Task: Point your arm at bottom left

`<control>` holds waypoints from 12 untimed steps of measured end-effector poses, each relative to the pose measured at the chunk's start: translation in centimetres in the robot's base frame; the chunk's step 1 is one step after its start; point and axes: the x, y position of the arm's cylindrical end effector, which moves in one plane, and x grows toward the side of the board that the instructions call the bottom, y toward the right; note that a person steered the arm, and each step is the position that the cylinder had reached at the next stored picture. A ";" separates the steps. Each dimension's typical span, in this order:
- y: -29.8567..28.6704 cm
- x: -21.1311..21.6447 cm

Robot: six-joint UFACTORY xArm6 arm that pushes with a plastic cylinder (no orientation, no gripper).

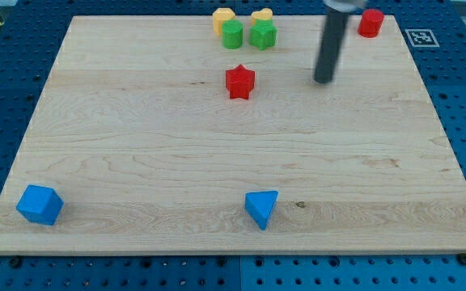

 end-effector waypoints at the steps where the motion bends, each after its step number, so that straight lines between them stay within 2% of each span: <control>1: 0.8 0.8; 3: 0.5 0.8; 5: -8.6 0.3; 6: -9.7 5.7; 7: -15.3 7.8; 10: -44.4 9.2; 12: -46.7 11.3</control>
